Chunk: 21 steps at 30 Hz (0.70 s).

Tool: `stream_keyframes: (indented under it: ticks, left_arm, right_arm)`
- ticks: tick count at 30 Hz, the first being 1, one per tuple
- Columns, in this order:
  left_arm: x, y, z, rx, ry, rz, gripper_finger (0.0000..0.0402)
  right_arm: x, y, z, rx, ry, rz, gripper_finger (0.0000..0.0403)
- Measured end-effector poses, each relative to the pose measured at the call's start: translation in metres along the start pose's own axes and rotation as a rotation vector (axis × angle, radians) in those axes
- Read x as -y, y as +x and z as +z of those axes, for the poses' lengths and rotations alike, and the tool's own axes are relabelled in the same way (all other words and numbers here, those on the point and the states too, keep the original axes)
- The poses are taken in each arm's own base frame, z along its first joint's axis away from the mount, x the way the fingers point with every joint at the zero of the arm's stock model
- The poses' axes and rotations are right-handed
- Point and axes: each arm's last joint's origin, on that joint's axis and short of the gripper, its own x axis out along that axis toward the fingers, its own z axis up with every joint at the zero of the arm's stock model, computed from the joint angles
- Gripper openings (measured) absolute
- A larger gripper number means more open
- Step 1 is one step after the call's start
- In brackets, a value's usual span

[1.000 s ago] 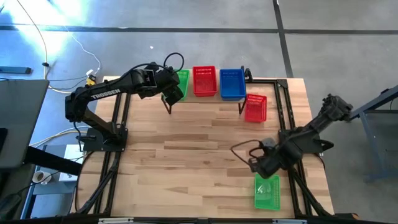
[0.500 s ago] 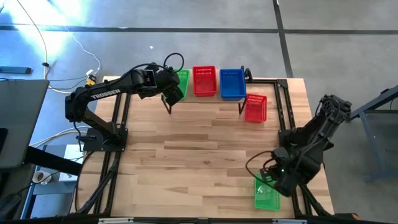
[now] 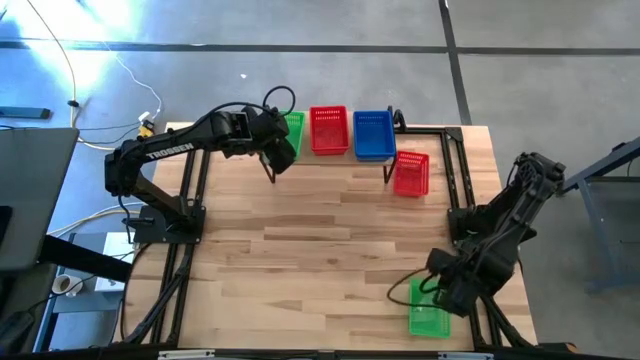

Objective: Stack baskets on shelf by color
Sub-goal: Stack the green bin on top of the stacked green bins on the shelf

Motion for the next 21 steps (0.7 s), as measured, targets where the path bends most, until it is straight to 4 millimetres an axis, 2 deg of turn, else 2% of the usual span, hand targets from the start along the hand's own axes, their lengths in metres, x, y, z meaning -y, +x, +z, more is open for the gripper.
stream_keyframes:
  ticks: [5, 13, 17, 21]
  left_arm:
    - [0.005, -0.002, -0.001, -0.006, -0.016, -0.045, 0.0156]
    - [0.016, -0.008, -0.004, 0.005, 0.019, -0.070, 0.0156]
    - [0.021, -0.010, -0.005, 0.012, 0.031, -0.072, 0.0156]
    - [0.023, -0.012, -0.006, 0.015, 0.040, -0.078, 0.0156]
  right_arm:
    - [-0.002, 0.019, -0.001, -0.033, -0.222, 0.041, 0.0086]
    - [0.002, 0.036, 0.003, 0.004, -0.466, 0.027, 0.0086]
    - [0.002, 0.048, 0.007, -0.017, -0.511, 0.067, 0.0086]
    - [0.007, 0.055, 0.010, -0.028, -0.492, 0.037, 0.0086]
